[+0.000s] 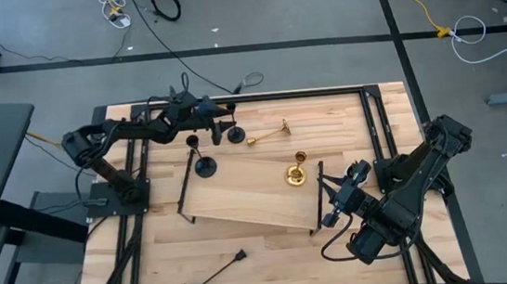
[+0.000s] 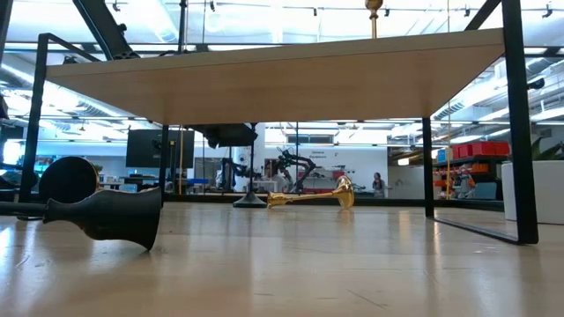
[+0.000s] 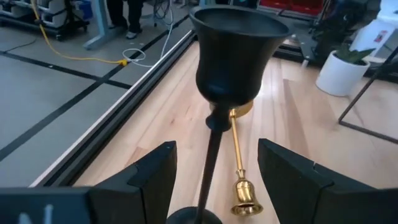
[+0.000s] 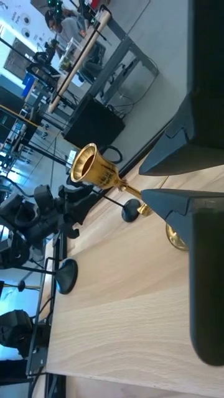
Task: Pick & Place candle stick holders
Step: Put the top black candle holder on the shelf aligned with the other black candle holder
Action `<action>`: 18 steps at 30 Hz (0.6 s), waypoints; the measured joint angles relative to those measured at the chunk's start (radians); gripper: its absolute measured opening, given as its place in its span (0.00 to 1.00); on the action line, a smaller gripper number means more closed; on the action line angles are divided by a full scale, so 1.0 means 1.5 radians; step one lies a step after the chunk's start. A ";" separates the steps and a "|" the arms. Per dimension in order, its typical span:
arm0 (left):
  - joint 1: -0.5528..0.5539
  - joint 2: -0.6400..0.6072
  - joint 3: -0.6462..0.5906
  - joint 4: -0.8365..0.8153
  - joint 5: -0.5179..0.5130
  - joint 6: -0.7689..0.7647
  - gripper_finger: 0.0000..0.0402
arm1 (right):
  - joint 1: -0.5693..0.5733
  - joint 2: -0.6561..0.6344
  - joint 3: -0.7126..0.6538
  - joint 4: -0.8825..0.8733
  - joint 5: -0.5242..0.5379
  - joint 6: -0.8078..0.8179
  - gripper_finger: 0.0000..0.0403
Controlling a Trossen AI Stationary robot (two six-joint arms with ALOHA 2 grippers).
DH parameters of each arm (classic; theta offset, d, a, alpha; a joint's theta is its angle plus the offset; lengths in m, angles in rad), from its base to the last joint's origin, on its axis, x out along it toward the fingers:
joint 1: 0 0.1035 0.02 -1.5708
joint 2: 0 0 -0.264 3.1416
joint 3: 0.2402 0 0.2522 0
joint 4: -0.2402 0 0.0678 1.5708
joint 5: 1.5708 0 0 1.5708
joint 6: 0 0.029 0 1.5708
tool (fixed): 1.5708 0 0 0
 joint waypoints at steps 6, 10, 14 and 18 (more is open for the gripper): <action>-0.008 0.002 0.000 0.013 0.001 -0.009 0.53 | 0.000 0.000 0.000 0.000 0.000 0.000 0.12; -0.019 0.002 0.000 0.015 -0.008 -0.008 0.46 | 0.000 0.000 0.000 0.000 0.000 0.000 0.12; -0.024 0.002 0.000 0.017 -0.024 -0.003 0.35 | 0.000 0.000 0.000 0.000 0.000 -0.001 0.12; -0.023 0.002 0.000 0.016 -0.044 -0.003 0.24 | 0.000 0.000 0.000 -0.001 0.000 -0.002 0.12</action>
